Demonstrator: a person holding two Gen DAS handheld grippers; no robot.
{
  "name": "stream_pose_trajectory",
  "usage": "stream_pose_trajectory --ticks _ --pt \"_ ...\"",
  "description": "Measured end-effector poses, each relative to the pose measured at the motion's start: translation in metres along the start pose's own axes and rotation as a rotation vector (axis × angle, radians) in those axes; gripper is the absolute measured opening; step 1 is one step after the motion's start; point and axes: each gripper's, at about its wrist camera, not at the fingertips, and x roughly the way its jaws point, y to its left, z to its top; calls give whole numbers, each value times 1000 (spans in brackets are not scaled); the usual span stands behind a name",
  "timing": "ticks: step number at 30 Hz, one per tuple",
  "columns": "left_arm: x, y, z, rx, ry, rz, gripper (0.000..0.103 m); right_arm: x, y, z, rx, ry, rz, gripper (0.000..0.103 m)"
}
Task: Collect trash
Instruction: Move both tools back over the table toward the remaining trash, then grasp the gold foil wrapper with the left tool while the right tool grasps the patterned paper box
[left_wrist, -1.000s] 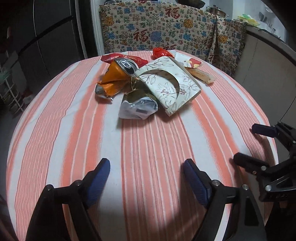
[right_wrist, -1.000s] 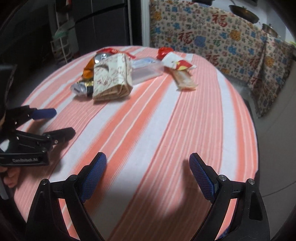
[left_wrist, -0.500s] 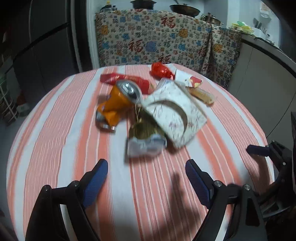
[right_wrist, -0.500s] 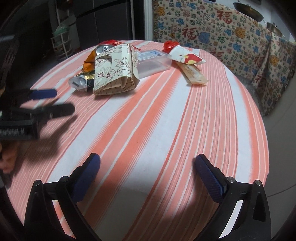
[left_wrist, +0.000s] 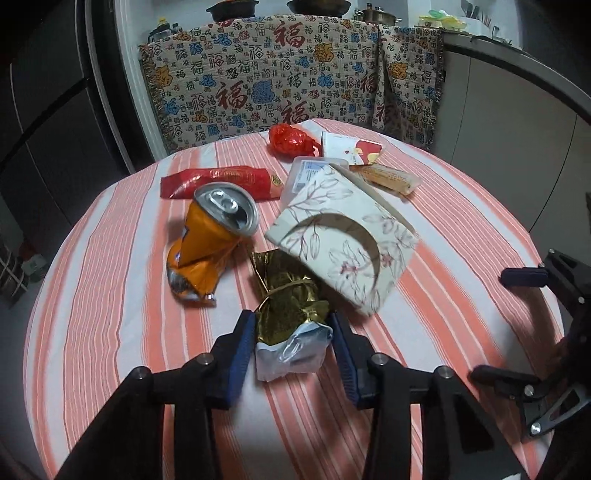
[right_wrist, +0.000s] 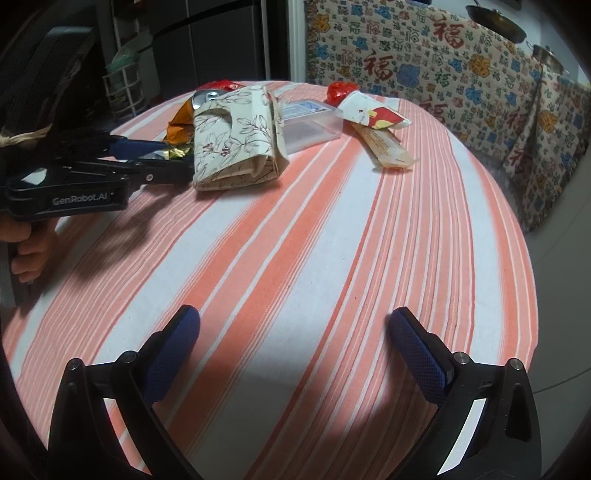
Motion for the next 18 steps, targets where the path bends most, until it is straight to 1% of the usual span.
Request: stream_pose_trajectory --ticks 2,7,10,12,14,16,18 --pt "-11 -2 -10 -20 0 -2 42 0 0 0 0 0 0 103" --pt "-41 1 -43 -110 0 -13 43 0 0 0 1 0 0 103" --pt "-51 2 -56 -137 -8 -13 52 0 1 0 2 1 1 103" --pt "-49 2 -59 -140 -5 1 71 0 0 1 2 2 1 103" --pt "-42 0 -57 -131 9 10 75 0 0 2 1 7 3 103" --pt "-33 -1 -56 -113 34 6 75 1 0 4 -3 24 9 103" --pt "-22 -3 -51 -96 48 20 75 2 -1 9 -10 51 18 103"
